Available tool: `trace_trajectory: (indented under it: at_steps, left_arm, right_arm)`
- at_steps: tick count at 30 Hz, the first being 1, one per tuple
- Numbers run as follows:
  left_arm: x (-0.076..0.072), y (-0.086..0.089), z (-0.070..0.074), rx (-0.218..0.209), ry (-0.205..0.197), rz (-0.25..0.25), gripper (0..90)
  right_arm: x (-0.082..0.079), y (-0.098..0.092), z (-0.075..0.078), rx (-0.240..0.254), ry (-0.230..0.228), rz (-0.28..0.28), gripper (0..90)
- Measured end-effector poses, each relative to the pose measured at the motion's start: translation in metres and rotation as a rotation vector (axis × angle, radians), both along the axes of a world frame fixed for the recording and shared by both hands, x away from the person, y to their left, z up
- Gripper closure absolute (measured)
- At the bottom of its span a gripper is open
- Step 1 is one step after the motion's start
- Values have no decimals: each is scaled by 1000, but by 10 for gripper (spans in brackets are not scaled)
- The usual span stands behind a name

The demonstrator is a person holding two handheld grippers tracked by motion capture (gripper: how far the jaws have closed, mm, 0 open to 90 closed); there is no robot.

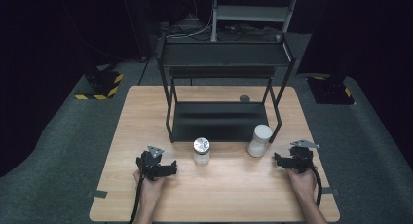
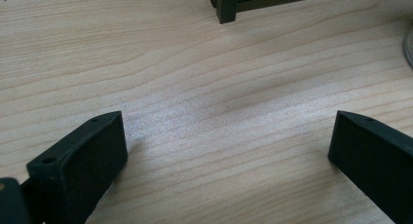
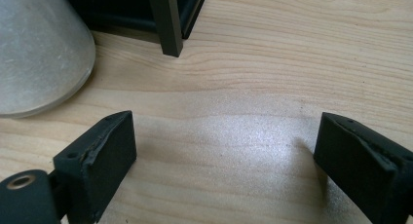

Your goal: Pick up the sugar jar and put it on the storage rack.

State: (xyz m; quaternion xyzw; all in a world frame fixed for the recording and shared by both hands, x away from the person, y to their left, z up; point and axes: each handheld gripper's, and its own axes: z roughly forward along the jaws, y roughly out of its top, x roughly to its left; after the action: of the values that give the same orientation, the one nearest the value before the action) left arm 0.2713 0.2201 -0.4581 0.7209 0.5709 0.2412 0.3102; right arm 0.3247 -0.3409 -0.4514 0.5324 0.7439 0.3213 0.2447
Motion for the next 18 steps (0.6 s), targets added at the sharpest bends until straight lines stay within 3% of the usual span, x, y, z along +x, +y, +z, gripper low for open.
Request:
trace_trajectory:
  at_steps: [13,18]
  left_arm:
    - [1,4,1,-4,3,-16,8]
    - [0,16,2,-62,15,-53,6]
  right_arm:
    - [0,1,0,-2,1,-4,66]
    - [0,1,0,-2,0,-4,66]
